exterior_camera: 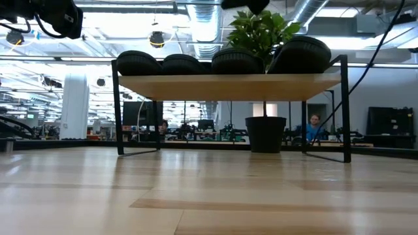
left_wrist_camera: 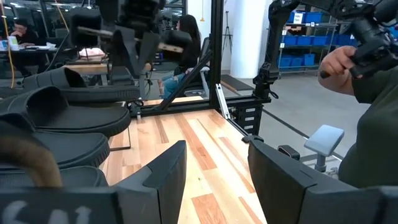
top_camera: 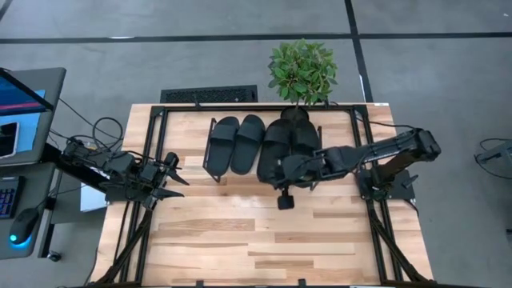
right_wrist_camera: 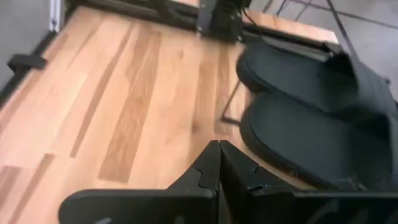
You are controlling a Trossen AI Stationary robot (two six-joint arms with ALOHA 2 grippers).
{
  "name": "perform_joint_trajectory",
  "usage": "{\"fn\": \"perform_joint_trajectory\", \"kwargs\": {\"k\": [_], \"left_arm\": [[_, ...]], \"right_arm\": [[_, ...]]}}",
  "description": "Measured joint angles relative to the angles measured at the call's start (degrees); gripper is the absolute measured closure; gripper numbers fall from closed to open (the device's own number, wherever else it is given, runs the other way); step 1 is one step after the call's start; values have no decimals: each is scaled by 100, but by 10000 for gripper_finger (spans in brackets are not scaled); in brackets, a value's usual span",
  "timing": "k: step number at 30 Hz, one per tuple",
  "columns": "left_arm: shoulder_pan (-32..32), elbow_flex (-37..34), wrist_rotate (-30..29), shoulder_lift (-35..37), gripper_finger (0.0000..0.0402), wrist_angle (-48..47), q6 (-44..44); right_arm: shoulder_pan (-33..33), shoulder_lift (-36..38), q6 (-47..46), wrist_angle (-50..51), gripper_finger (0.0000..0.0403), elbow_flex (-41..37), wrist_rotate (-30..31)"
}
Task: Pick and place slides into the shelf
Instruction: Adjust the black slides on the shelf
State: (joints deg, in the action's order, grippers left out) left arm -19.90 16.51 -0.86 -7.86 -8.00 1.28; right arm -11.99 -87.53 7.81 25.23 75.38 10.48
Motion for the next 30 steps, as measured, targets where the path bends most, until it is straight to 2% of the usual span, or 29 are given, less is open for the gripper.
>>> {"fn": "perform_joint_trajectory", "kwargs": {"k": [6,14,25,30], "left_arm": [[0,0,0,-1,242,-4,-1],[0,0,0,0,242,-17,28],[0,0,4,0,242,-36,44],[-2,0,4,0,242,-34,46]], "right_arm": [[-76,-546,-39,338,403,305,-12],[18,-1220,-39,1034,403,815,304],[11,-1264,-268,1459,403,932,321],[-114,-1263,-385,1753,403,932,618]]}}
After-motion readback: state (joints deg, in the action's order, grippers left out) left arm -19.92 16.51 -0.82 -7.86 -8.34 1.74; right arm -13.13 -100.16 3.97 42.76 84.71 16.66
